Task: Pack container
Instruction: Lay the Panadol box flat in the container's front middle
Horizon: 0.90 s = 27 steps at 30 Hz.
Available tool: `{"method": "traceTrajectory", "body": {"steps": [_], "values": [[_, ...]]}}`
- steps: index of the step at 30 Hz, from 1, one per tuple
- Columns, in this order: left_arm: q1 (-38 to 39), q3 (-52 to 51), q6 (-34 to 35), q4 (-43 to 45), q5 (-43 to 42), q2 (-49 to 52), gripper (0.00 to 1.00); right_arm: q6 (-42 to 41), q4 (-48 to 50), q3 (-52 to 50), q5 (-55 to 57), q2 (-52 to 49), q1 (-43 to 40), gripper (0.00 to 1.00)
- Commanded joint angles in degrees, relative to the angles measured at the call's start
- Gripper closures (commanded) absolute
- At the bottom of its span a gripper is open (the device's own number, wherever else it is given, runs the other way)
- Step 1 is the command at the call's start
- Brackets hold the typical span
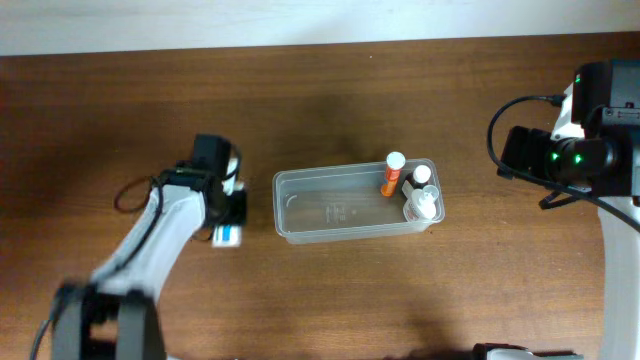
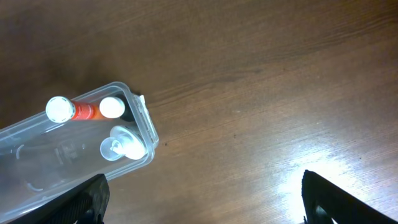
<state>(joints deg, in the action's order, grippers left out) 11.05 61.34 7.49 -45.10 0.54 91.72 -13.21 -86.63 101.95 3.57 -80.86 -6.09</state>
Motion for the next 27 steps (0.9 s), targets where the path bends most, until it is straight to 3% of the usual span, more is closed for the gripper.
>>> {"method": "traceTrajectory", "body": {"steps": [1, 4, 6, 10, 15, 21, 25, 27], "values": [[6.5, 5.8, -6.3, 2.4, -1.0, -11.1, 0.58, 0.5, 0.1, -0.2, -0.3, -0.3, -0.4, 0.10], [13.3, 6.0, -15.5, 7.1, -1.0, -15.1, 0.58, 0.5, 0.3, -0.2, -0.3, -0.3, -0.4, 0.10], [18.6, 5.9, -22.2, 8.1, -1.0, -13.7, 0.44, 0.5, 0.4, -0.2, -0.3, -0.3, -0.4, 0.10], [22.9, 5.9, -27.1, 8.5, -1.3, -6.1, 0.44, 0.5, 0.4, -0.2, -0.3, -0.3, -0.4, 0.10], [24.1, 5.9, -26.8, 8.9, -1.2, 2.2, 0.56, 0.5, 0.4, -0.2, -0.3, -0.3, -0.4, 0.10], [24.0, 6.3, -24.2, 8.3, 0.8, 0.1, 0.57, 0.8, 0.4, -0.2, -0.3, -0.3, -0.4, 0.10], [22.1, 6.3, -17.5, 6.8, 10.8, -7.6, 0.53, 0.8, 0.4, -0.2, -0.3, -0.3, -0.4, 0.10], [19.4, 6.3, -15.1, 5.7, 11.5, -11.2, 0.42, 0.8, 0.4, -0.2, -0.3, -0.3, -0.4, 0.10]]}}
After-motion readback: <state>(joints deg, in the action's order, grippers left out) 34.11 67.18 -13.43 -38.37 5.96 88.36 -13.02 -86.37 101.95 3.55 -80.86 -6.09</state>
